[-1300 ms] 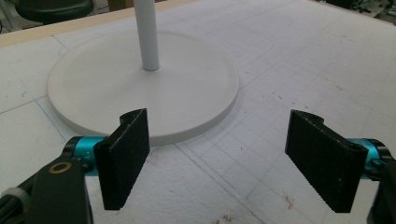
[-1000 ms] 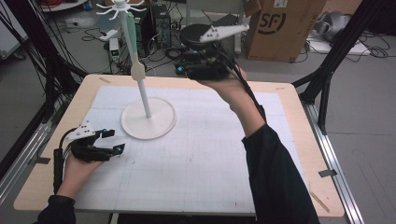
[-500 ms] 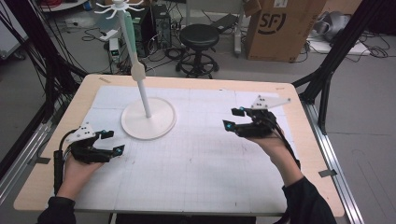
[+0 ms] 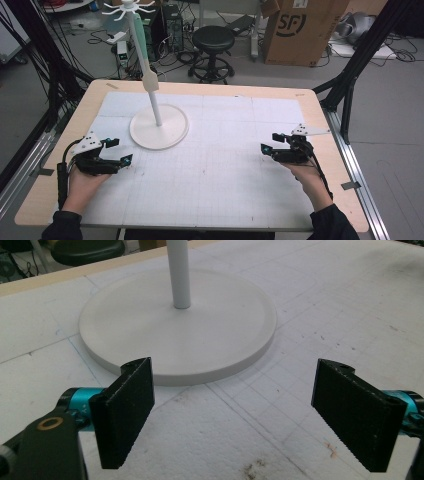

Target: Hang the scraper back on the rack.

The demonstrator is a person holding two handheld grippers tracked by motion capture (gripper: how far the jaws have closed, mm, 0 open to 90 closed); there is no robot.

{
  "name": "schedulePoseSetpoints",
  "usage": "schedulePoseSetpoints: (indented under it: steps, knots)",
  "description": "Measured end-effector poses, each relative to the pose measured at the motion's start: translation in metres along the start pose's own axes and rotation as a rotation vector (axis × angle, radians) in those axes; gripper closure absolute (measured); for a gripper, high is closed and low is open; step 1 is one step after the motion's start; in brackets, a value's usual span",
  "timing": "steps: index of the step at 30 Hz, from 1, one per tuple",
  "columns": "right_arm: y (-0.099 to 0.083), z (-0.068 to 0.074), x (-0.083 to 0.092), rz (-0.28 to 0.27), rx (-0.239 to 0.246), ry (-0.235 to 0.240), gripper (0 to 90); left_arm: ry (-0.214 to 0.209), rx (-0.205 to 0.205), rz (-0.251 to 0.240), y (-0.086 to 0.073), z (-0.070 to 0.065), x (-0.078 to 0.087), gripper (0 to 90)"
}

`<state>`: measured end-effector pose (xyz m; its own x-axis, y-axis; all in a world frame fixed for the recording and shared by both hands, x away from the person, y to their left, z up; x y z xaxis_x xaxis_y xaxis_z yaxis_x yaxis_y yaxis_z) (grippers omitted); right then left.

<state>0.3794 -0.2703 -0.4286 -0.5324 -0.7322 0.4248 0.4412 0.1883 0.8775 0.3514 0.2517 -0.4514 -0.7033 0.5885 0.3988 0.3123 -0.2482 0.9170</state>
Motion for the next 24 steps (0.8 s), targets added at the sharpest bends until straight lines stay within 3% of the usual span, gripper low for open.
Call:
schedulePoseSetpoints:
  steps: [7,24]
  knots:
    - [-0.008,-0.006,-0.003,0.03,-0.017,-0.012,23.1,0.011,0.001,-0.003,0.0,0.002,-0.002,18.0]
    - [-0.015,-0.008,-0.004,0.064,-0.002,-0.017,22.7,0.013,0.0,-0.001,-0.002,0.002,-0.005,18.0]
Point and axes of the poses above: each handheld gripper's, and its own axes: x roughly backward along the jaws, y roughly out of its top, z roughly to its left, the point moved 6 cm from there along -x, roughly forward along the jaws, and after that the axes turned 4 degrees about y, right-handed, at the moved point
